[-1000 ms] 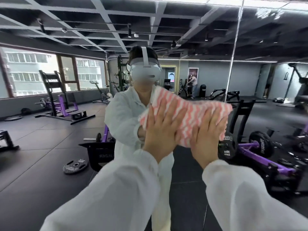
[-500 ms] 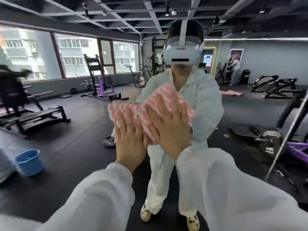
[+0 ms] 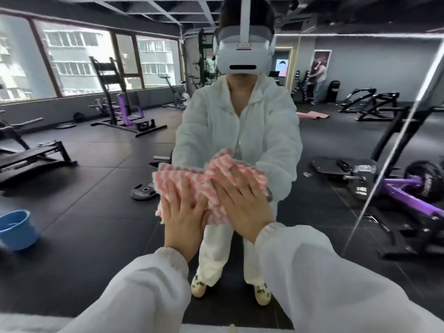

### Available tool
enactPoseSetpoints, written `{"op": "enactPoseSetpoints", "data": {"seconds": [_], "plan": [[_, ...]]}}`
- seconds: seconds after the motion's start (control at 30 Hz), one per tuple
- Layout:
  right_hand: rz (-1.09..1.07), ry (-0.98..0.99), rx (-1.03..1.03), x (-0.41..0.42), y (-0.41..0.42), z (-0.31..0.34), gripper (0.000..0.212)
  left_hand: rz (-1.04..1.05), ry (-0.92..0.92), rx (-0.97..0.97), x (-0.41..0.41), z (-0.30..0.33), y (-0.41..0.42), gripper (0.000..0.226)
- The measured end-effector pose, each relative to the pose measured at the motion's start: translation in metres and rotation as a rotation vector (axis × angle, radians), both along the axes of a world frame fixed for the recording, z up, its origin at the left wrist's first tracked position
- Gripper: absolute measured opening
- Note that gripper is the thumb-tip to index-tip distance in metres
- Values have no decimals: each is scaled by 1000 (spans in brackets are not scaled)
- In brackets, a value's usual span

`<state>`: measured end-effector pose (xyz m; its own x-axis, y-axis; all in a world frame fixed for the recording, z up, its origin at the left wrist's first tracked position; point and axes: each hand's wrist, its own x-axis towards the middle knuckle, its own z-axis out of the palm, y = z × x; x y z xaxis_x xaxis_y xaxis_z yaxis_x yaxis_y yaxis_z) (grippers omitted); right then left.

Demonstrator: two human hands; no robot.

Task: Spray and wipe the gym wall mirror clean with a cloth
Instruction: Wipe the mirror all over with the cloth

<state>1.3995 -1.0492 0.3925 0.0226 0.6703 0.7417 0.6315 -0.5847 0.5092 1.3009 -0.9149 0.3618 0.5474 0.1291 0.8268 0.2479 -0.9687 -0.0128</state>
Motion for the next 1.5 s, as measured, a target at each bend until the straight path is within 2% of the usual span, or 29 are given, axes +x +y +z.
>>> {"op": "enactPoseSetpoints", "data": {"seconds": [0.13, 0.3, 0.43, 0.53, 0.63, 0.87, 0.97, 1.1, 1.13, 1.3, 1.4, 1.5], "plan": [[-92, 90, 74, 34, -78, -9, 64, -117, -2, 217, 45, 16, -51, 44], [-283, 237, 150, 57, -164, -39, 60, -185, 66, 362, 96, 6, -130, 56], [-386, 320, 174, 65, -202, -72, 59, -302, 102, 407, 109, -5, -174, 51], [-356, 378, 210, 67, -206, -78, 54, -349, 75, 449, 113, -8, -171, 45], [-317, 439, 280, 62, -192, -73, 61, -274, 80, 579, 110, -16, -150, 62], [-210, 351, 138, 43, -129, -69, 60, -139, 181, 632, 67, -44, -76, 69], [-152, 218, 17, 32, -96, -72, 56, -131, 203, 585, 45, -57, -45, 64], [-92, 166, -79, 11, -49, -80, 91, -38, 286, 446, 6, -78, -9, 50], [-87, 150, -111, 5, -38, -81, 92, -4, 315, 410, -5, -85, -1, 51], [8, 91, -252, -19, 15, -89, 57, 154, 506, 252, -52, -112, 27, 73], [36, 68, -374, -26, 35, -98, 56, 215, 608, 156, -70, -119, 26, 92], [33, 48, -481, -26, 37, -102, 57, 201, 649, 164, -78, -130, 20, 107]]}}
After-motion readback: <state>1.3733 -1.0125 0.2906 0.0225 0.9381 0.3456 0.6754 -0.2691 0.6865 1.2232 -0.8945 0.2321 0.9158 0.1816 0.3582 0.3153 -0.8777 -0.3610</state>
